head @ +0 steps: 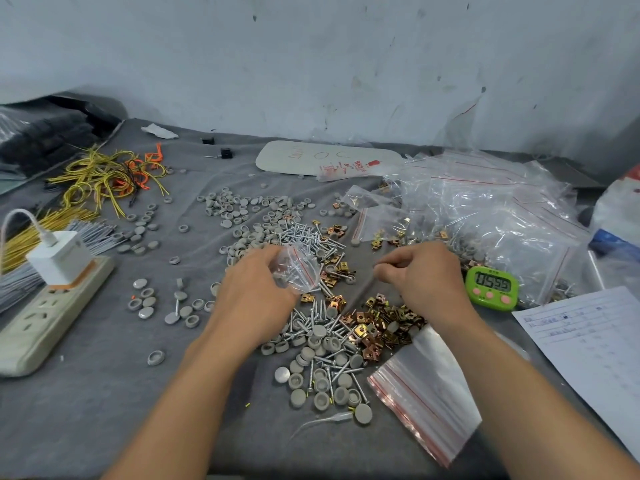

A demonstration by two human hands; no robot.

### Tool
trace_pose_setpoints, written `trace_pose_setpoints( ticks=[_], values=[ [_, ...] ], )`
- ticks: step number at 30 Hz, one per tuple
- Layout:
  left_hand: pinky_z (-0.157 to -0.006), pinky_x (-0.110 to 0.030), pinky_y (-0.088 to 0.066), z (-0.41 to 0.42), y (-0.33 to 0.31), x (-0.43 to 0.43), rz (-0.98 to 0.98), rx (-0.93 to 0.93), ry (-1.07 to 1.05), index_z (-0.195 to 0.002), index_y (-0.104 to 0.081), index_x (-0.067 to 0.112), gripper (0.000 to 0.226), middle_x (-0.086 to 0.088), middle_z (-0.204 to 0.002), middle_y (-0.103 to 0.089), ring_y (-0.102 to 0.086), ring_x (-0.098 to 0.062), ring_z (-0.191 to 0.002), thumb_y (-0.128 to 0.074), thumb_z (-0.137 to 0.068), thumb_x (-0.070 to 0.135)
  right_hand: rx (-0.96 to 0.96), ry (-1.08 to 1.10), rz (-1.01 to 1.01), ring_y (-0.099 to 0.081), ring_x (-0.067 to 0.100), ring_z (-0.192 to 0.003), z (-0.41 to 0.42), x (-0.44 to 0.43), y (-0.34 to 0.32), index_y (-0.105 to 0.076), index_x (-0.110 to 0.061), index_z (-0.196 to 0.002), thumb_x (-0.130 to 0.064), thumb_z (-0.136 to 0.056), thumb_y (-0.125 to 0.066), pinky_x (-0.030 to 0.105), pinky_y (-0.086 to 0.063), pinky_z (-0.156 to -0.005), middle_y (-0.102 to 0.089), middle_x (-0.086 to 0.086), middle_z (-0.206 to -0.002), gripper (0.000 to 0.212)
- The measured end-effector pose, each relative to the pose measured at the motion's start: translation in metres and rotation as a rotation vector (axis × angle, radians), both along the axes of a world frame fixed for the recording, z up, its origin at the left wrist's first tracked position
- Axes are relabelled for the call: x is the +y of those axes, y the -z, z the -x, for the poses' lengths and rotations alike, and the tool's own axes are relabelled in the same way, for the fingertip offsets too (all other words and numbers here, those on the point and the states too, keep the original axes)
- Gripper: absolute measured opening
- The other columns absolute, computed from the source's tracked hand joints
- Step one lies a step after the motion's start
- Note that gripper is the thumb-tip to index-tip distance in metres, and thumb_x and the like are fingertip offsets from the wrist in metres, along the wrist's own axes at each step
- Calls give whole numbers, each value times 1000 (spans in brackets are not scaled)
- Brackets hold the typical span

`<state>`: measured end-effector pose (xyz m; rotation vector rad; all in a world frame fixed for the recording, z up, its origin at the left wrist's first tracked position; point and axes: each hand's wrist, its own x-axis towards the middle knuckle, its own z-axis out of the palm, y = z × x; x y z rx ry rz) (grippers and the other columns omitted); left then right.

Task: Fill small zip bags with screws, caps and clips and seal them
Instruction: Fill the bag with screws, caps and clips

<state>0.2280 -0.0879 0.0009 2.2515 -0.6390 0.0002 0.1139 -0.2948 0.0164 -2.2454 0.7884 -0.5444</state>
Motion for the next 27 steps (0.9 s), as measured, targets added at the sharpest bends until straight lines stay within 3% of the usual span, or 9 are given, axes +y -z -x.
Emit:
trace_pose_setpoints(
  ticks=[4, 8, 13, 15, 17, 18, 20, 22, 27],
  values=[
    [-71, -24, -37, 5, 2, -6, -17, -52, 47, -109, -63, 40, 34, 21, -104, -60, -56, -4, -96, -81, -81, 41, -169, -121, -75, -65, -6, -56, -5, 27, -9, -76, -36, -67, -30, -78, -87, 8, -44, -49, -71, -21, -64, 17],
    [-68, -11, -29, 9, 1, -9, -22, -79, 74, -112, -57, 47, 43, 25, -101, -57, -52, 4, -90, -83, -77, 46, -94, -222, -76, -62, -1, -52, -22, 53, -3, -79, -26, -76, -29, -84, -82, 13, -45, -48, -70, -13, -61, 10],
    [-75, -28, -47, 8, 2, -6, -11, -71, 111, -116, -65, 41, 47, 22, -98, -63, -60, -8, -95, -82, -72, 36, -62, -325, -83, -59, 1, -52, -34, 67, -2, -83, -33, -87, -26, -93, -71, 15, -40, -49, -72, -11, -66, 15],
    [-73, -28, -47, 7, 2, -7, 10, -71, 93, -110, -65, 41, 40, 22, -95, -63, -60, -4, -91, -83, -74, 38, -112, -263, -68, -62, 1, -53, -31, 62, -7, -80, -41, -87, -24, -92, -71, 14, -43, -47, -72, -20, -66, 20],
    [-74, -29, -44, 5, 1, -7, 42, -58, 46, -106, -62, 44, 37, 26, -94, -60, -58, -3, -91, -83, -76, 41, -125, -137, 9, -63, -2, -51, -22, 46, -11, -80, -36, -88, -22, -92, -72, 10, -45, -44, -69, -23, -63, 17],
    [-75, -30, -42, 3, 1, -6, 52, -52, 26, -107, -62, 45, 37, 27, -95, -59, -57, -5, -93, -82, -76, 40, -60, -80, 65, -63, -2, -52, -16, 36, -13, -80, -35, -89, -22, -92, -72, 11, -49, -47, -68, -23, -67, 15],
    [-73, -29, -40, 0, 1, -4, 60, -61, 6, -106, -63, 43, 34, 27, -96, -59, -55, -5, -93, -81, -77, 41, 245, -19, 191, -67, 2, -65, -5, 17, -12, -78, -35, -90, -25, -92, -72, 28, -62, -71, -73, -17, -84, 12],
    [-67, -23, -38, 0, 1, -3, 62, -59, 9, -104, -63, 42, 32, 26, -95, -59, -53, 1, -90, -81, -78, 41, 522, -40, 241, -70, 15, -83, 0, 6, -6, -77, -31, -89, -30, -89, -72, 38, -60, -88, -74, -9, -89, 5],
    [-74, -29, -40, 1, 1, 1, 43, -41, 5, -109, -58, 49, 43, 32, -92, -53, -52, 1, -89, -82, -77, 33, 598, -142, 229, -69, 21, -88, -3, 12, -4, -62, -29, -82, -25, -92, -69, 40, -58, -88, -72, -2, -92, 13]
  ],
)
